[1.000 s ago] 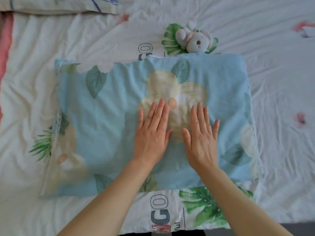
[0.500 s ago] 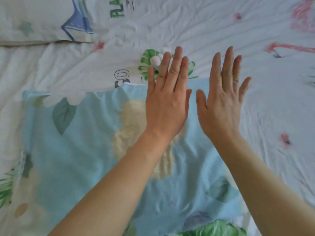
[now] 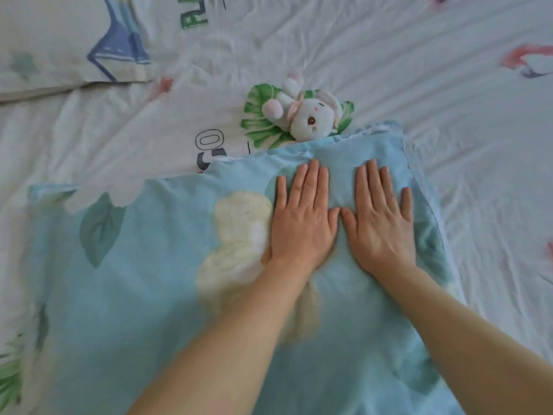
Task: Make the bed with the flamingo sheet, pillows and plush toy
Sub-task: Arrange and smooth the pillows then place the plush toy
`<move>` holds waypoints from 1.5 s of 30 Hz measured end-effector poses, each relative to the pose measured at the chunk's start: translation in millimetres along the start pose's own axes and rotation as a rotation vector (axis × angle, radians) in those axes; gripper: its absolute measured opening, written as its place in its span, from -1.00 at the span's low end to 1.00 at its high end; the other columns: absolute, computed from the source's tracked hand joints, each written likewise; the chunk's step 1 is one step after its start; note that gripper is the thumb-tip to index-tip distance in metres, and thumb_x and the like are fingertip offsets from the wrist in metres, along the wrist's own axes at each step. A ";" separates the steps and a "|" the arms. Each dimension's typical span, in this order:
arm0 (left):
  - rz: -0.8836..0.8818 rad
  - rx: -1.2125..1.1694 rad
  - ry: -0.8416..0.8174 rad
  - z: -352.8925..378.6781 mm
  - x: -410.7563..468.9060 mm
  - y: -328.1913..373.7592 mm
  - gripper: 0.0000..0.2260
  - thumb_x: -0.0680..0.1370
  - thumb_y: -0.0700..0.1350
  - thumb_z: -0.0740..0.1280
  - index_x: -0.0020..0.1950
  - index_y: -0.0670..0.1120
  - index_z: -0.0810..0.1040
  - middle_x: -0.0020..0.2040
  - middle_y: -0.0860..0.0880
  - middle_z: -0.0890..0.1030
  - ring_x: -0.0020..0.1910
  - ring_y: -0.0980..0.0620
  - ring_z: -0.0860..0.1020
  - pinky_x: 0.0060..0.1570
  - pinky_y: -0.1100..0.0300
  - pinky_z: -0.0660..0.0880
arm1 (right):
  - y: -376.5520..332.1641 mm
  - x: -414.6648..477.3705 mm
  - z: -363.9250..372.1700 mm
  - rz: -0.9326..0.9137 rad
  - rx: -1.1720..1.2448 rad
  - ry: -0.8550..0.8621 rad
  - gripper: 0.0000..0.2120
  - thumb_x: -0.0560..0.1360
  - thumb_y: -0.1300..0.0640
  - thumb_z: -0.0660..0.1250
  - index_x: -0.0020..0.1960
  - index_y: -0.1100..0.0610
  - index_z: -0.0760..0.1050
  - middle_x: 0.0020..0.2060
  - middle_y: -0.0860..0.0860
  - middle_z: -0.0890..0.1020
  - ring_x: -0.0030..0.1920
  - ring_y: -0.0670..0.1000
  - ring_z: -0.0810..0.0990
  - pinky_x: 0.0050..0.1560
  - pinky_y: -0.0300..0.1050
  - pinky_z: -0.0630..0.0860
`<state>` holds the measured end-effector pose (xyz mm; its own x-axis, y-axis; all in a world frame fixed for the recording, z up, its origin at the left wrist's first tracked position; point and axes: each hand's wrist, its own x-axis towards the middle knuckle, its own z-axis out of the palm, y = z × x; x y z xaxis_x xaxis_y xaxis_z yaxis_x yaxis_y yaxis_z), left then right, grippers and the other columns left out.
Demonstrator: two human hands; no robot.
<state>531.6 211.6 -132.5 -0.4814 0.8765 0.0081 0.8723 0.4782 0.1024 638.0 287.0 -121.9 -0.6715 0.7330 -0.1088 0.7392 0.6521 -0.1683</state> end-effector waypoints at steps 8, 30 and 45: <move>-0.012 -0.037 0.008 -24.9 -7.7 1.2 -0.41 0.55 0.14 -0.05 0.51 -0.13 0.22 0.51 -0.08 0.24 0.50 -0.05 0.20 0.46 -0.13 0.13 | 1.6 -5.5 -25.2 0.018 0.127 -0.076 -0.33 0.58 -0.17 -0.07 0.55 0.08 -0.23 0.55 0.00 -0.16 0.55 -0.01 -0.17 0.52 0.13 -0.12; 0.209 0.020 -0.157 -17.0 -155.8 37.0 -0.37 0.56 0.14 0.10 0.54 -0.13 0.08 0.57 -0.06 0.04 0.54 -0.02 0.04 0.47 -0.15 0.02 | -5.7 -193.4 5.1 0.182 0.144 -0.016 -0.39 0.61 -0.16 -0.15 0.55 0.16 -0.03 0.54 0.08 0.03 0.53 0.00 -0.04 0.43 0.24 0.09; 0.152 -0.050 -0.070 -51.1 -139.6 0.1 -0.38 0.55 0.16 0.06 0.52 -0.16 0.16 0.54 -0.10 0.15 0.52 -0.07 0.13 0.45 -0.17 0.07 | -15.2 -179.1 -35.6 0.136 0.273 -0.020 -0.37 0.55 -0.09 -0.08 0.54 0.05 -0.22 0.53 -0.06 -0.17 0.51 -0.15 -0.29 0.49 -0.02 -0.23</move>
<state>594.5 86.4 -82.8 -0.3355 0.9411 -0.0414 0.9285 0.3377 0.1544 748.8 152.6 -65.0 -0.5701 0.8044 -0.1674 0.7829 0.4700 -0.4075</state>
